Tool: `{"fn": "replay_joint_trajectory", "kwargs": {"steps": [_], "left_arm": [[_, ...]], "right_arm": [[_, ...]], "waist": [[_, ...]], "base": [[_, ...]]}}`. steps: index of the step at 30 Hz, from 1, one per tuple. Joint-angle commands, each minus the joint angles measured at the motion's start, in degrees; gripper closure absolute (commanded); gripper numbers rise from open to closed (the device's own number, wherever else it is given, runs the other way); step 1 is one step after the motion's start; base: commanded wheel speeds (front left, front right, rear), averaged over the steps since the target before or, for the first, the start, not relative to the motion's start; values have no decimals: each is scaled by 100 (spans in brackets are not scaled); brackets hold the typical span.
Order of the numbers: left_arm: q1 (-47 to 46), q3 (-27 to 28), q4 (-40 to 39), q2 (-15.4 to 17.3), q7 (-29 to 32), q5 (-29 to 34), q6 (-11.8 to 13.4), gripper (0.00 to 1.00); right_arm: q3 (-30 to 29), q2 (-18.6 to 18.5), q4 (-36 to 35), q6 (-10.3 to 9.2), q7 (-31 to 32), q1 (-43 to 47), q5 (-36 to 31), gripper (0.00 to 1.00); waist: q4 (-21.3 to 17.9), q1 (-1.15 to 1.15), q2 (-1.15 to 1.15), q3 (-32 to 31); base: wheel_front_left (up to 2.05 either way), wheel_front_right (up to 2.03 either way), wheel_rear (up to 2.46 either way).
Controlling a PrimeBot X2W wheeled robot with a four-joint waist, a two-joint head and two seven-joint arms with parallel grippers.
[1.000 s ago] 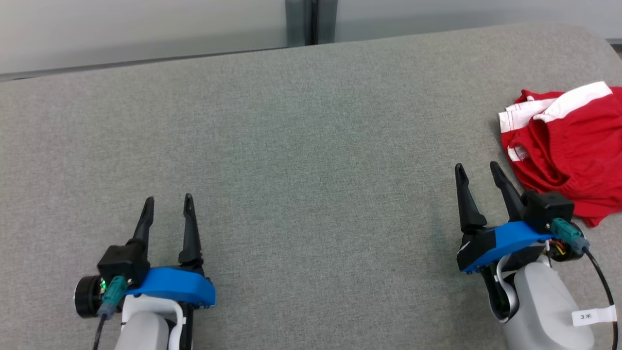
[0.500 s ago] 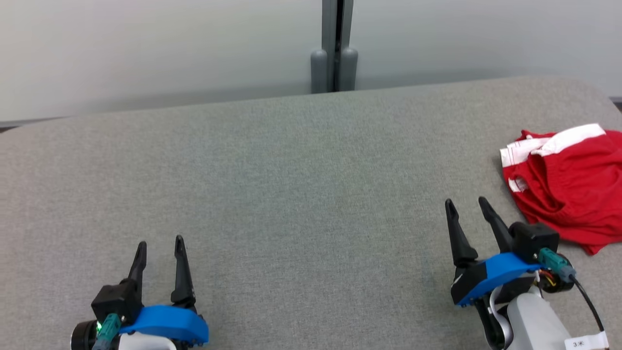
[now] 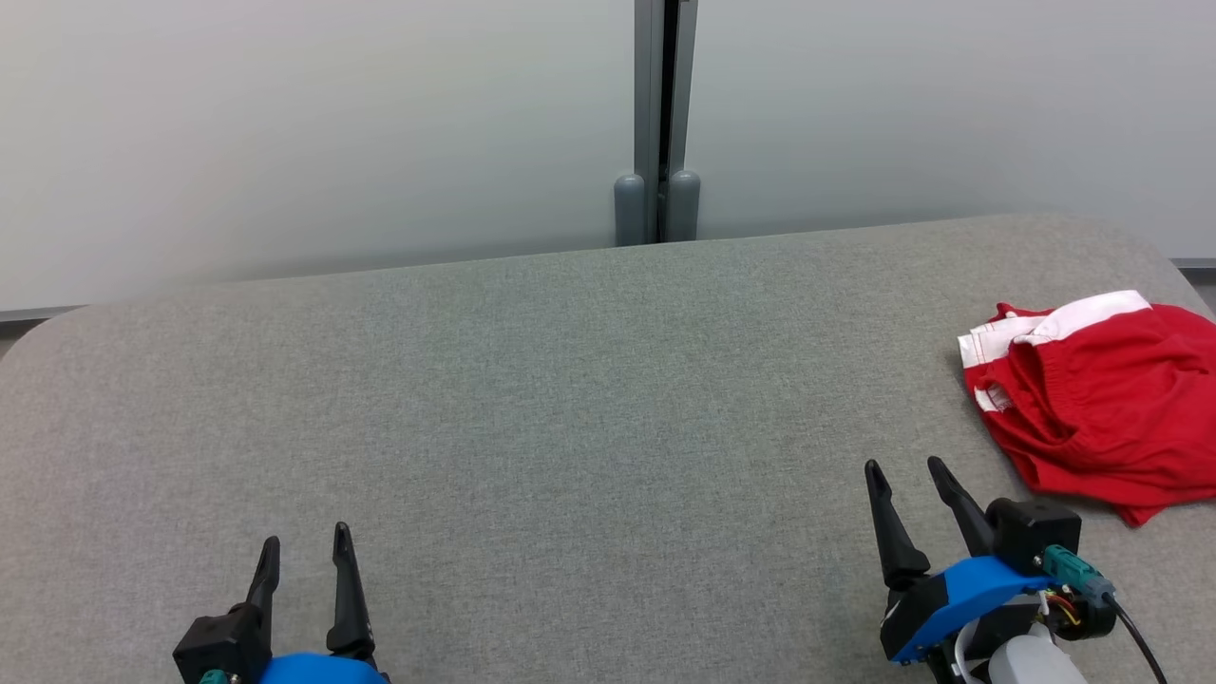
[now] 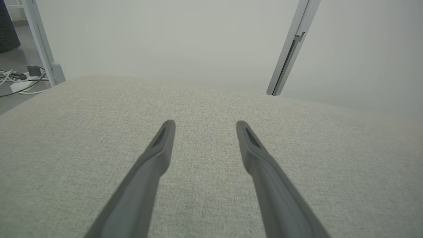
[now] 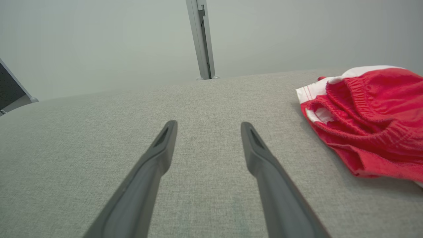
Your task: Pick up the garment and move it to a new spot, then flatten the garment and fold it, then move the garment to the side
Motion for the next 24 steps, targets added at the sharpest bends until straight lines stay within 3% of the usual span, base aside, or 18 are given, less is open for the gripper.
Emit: {"fn": "replay_joint_trajectory", "kwargs": {"steps": [1, 10, 11, 15, 24], "left_arm": [[82, -2, -32, 2, 3, -36, 24, 0], [164, -16, -11, 2, 3, -151, -76, 0], [109, -10, 1, -1, 1, -167, -79, 100], [164, 9, 187, -12, 49, -214, -81, 100], [39, 119, 84, -10, 330, -1159, -155, 100]], "right_arm": [[12, -10, 22, -1, -25, 90, 57, 0], [38, -10, 18, -1, -25, 175, 125, 0], [31, 0, 23, 0, 1, 92, 111, 100], [11, 16, 184, 0, 54, 199, 156, 100], [-129, 14, -67, 0, 342, 243, 1152, 100]], "waist": [[-4, 1, 0, -34], [28, 1, 0, -136], [29, 1, 0, -139], [30, 1, 0, -141], [51, 1, 0, -136]], "base": [[0, 0, 0], [0, 0, 0], [0, 0, 0], [0, 0, 0], [0, 0, 0]]}}
